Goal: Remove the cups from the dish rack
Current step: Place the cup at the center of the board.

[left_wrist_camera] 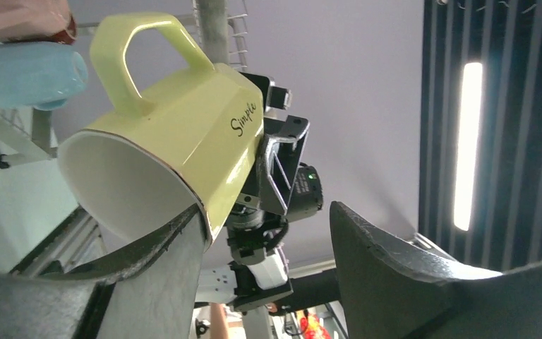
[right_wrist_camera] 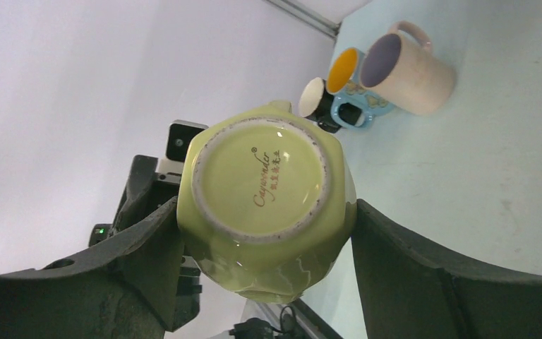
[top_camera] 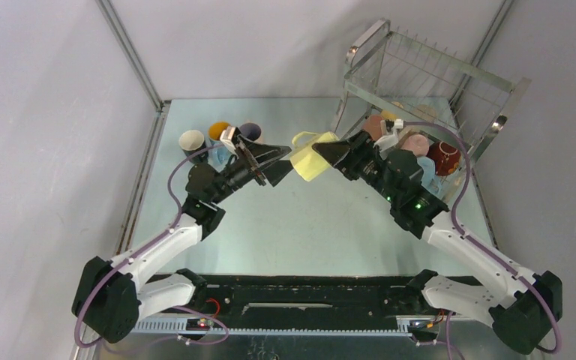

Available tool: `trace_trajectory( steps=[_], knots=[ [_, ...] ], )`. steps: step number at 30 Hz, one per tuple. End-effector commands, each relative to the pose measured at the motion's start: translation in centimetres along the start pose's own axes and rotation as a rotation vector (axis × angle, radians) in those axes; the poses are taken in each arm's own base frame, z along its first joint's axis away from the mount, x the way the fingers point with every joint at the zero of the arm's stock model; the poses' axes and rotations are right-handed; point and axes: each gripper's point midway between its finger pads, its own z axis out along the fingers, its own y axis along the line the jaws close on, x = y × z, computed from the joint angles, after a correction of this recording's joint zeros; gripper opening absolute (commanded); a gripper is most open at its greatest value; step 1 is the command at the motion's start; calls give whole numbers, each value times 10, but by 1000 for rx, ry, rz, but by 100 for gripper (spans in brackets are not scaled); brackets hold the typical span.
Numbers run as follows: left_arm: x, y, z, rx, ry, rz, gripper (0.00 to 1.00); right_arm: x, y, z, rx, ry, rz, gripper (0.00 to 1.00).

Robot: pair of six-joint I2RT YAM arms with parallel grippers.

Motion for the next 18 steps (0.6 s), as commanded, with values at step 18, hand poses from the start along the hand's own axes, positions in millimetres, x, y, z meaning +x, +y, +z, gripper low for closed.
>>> trace_trajectory(
  steps=[18],
  knots=[
    [16,-60,-4,220,68,-2,42,-4,90,-1,-293,-2,87,0]
  ],
)
